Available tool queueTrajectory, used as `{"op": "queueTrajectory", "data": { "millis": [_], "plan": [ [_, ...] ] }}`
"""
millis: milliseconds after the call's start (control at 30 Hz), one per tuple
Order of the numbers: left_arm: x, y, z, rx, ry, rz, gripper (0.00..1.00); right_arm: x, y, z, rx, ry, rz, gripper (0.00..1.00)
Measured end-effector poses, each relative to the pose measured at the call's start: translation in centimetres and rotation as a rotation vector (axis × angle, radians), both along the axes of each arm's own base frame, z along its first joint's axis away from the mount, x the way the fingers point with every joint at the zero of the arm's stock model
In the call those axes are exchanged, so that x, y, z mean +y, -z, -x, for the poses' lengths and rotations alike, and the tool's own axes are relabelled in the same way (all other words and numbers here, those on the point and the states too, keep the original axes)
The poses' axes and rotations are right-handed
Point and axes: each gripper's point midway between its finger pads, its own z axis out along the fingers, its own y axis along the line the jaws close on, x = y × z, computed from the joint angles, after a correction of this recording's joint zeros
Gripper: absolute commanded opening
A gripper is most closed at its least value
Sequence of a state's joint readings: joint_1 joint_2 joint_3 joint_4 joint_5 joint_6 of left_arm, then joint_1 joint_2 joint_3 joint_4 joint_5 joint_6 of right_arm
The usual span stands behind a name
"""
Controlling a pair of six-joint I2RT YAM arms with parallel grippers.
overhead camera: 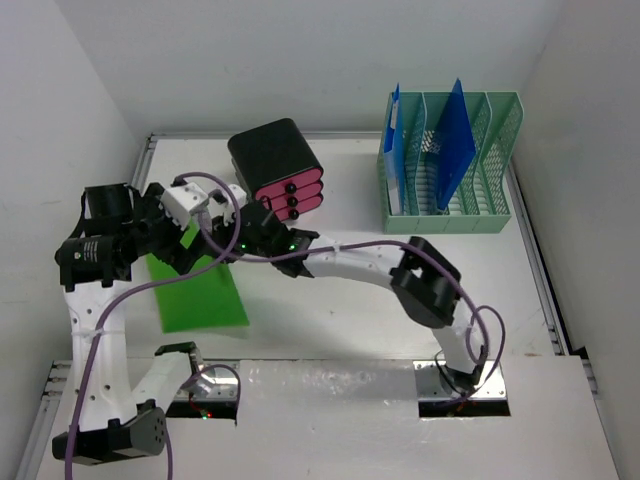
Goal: Organize the desk
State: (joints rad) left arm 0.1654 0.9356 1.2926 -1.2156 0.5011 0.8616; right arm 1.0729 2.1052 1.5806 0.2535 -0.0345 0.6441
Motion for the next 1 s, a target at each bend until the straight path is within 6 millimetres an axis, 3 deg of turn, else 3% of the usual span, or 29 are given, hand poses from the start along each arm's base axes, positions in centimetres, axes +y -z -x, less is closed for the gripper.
{"op": "queueTrajectory", "data": {
  "millis": [133,233,400,633,833,1000],
  "plan": [
    [0.2,-0.3,-1.2,-0.002,-0.079,0.051,0.94,-2.5,-4.9,1.0,-0.234,-0.111,0.076,0.0],
    [0.5,-0.5,-2.5,-0.011,-0.129,0.075,0.94,-4.8,-8.0,0.6,-0.362,-0.132,0.142,0.0],
    [0.7,-1.2,-4.0,-0.03,-0.182,0.117,0.94,-9.4,-11.4,-1.1,-0.502,-0.08,0.296,0.0],
    [0.5,-3.9,-4.8,-0.107,-0.195,0.149,0.94,-16.5,-17.9,-1.1,-0.63,0.039,0.387,0.0],
    [-0.3,-4.6,-5.7,-0.104,-0.175,0.199,0.94,-24.4,-26.3,-0.1,-0.775,0.237,0.355,0.0],
    [-0.4,-3.5,-6.7,-0.074,-0.166,0.218,0.94,-32.8,-34.7,1.4,-0.918,0.48,0.262,0.0]
  ]
}}
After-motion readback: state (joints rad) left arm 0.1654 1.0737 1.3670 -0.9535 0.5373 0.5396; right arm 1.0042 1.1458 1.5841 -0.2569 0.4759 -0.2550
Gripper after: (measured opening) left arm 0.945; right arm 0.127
